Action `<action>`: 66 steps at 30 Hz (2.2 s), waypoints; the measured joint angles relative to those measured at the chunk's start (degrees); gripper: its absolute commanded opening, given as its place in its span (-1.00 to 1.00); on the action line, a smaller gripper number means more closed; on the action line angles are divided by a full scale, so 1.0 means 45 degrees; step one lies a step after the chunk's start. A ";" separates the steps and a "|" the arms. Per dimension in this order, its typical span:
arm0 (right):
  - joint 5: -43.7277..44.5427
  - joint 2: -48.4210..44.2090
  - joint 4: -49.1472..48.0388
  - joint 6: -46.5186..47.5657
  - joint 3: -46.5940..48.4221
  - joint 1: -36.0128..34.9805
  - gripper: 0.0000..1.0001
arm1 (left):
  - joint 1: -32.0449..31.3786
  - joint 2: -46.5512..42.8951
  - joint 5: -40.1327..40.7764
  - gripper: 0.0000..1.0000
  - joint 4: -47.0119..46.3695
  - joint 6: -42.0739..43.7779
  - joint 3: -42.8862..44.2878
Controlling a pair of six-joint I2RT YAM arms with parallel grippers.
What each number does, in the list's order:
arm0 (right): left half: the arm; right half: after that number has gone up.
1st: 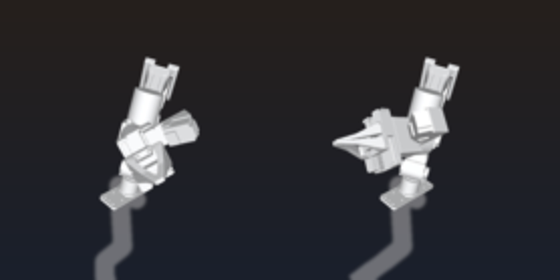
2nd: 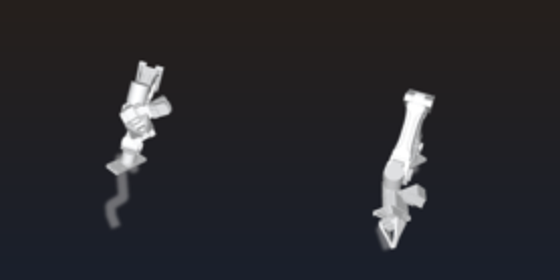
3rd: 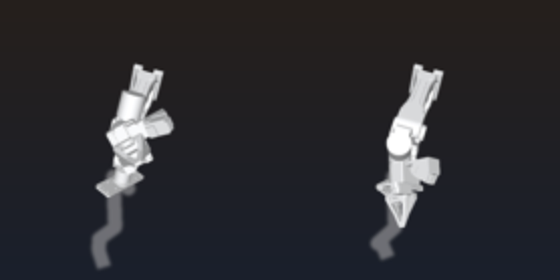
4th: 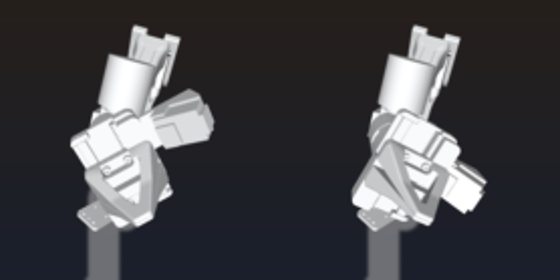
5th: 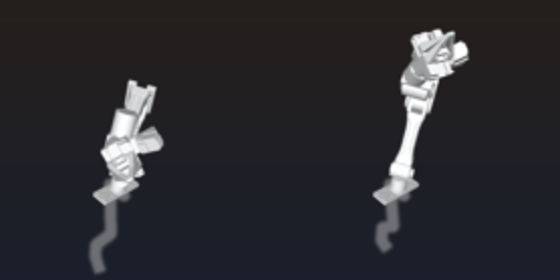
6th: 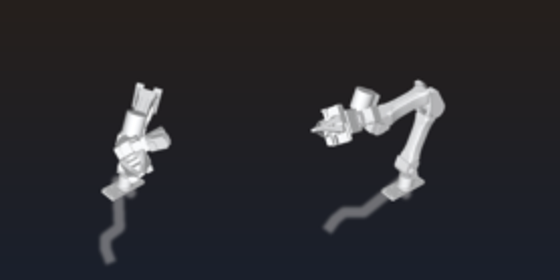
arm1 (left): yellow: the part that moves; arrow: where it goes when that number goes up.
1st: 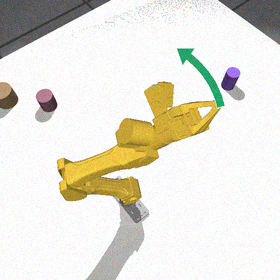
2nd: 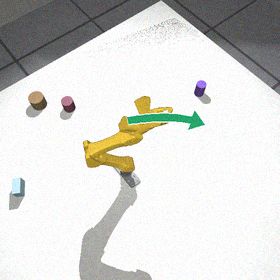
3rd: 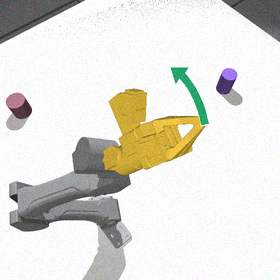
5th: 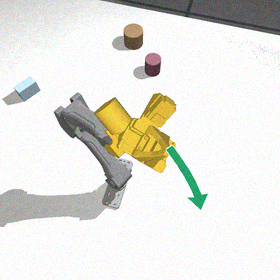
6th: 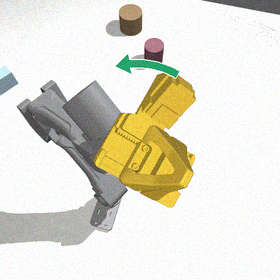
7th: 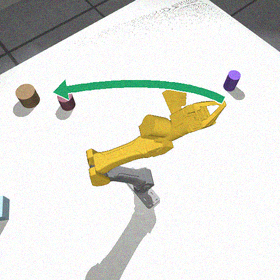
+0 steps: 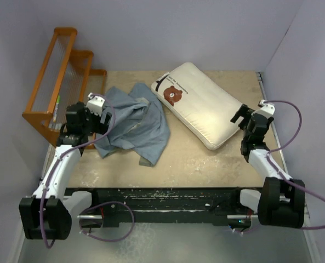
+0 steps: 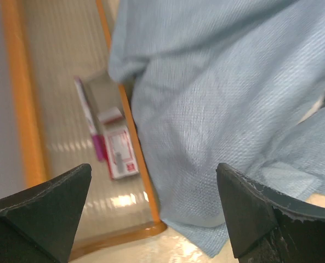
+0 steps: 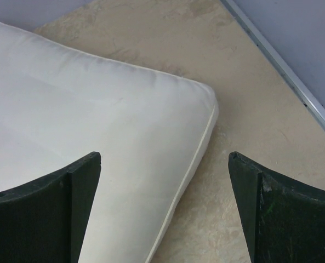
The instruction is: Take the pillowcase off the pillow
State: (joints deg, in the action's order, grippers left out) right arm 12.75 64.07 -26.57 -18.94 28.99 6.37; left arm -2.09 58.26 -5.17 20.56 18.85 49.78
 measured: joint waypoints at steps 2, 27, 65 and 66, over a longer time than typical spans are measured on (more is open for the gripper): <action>0.0189 0.0617 -0.0772 0.0175 -0.0136 -0.0087 0.99 | 0.0544 0.0398 -0.0151 0.99 -0.1977 -0.0879 -0.1773; 0.0112 -0.6596 0.2312 0.2875 -0.2759 -0.0685 0.99 | 0.1739 0.0918 -0.0568 0.98 -1.2162 -0.3011 -0.7927; -0.1375 -0.4303 0.0597 0.3419 -0.3424 -0.0748 0.99 | 0.1773 -0.4949 -0.3385 -0.22 -0.7062 -0.3143 -0.9253; -0.1258 -0.4303 0.0597 0.3385 -0.3424 -0.0748 0.99 | 0.1773 -0.5357 -0.3191 0.77 -0.7062 -0.3167 -0.9364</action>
State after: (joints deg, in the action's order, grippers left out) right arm 7.09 44.71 -23.88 -3.70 13.58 3.01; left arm 5.89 34.15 -19.53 -11.22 4.60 7.64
